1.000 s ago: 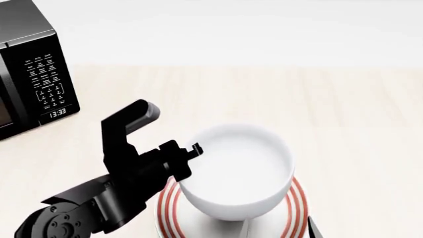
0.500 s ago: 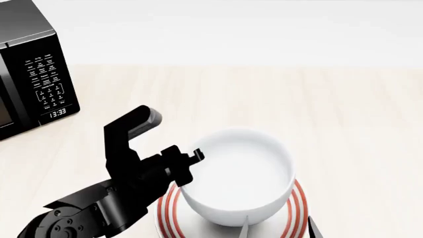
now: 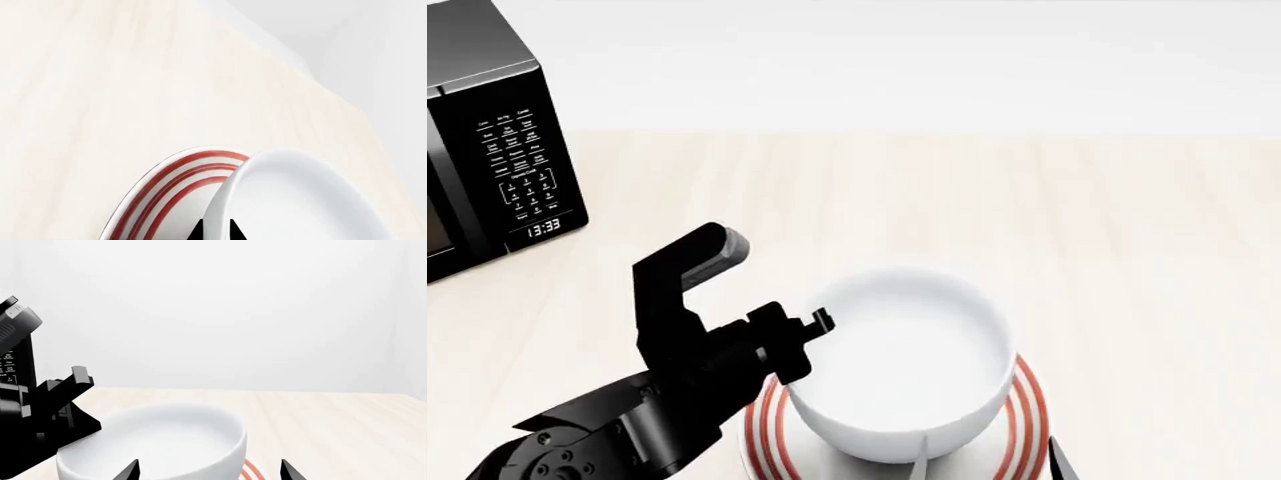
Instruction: Pick up the white bowl and put it on the plate.
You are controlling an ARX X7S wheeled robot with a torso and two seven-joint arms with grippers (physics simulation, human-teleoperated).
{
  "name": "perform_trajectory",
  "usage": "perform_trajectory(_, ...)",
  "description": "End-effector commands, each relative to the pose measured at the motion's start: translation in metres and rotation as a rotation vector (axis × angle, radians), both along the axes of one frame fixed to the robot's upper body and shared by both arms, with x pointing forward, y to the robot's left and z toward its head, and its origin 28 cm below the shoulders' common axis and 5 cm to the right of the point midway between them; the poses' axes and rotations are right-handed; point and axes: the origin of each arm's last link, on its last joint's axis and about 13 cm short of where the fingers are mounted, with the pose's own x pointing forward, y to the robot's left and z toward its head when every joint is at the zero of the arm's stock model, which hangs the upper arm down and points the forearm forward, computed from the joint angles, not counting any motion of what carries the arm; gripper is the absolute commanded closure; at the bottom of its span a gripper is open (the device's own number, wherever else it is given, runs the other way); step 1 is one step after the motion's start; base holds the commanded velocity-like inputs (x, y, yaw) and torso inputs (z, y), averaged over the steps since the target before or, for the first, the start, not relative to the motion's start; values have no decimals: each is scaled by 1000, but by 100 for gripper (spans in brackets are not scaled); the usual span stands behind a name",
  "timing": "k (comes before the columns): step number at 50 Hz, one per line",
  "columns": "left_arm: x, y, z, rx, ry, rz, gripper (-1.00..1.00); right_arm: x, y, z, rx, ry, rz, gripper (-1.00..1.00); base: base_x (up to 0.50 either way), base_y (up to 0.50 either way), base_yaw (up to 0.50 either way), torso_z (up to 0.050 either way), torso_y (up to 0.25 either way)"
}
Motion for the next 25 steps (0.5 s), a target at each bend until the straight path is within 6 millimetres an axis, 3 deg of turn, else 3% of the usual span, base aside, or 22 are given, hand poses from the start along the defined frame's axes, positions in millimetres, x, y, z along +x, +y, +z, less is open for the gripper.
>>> perform_trajectory(1,2,-4,5,-55,-32,-5,100,2,0,1,-3,-15,5,-100,0,0,0,0,0)
perform_trajectory(25,2,-6,-4,-41,-3,-15,100,1,0,0,-6,-15,8,-100,0,0,0,0,0)
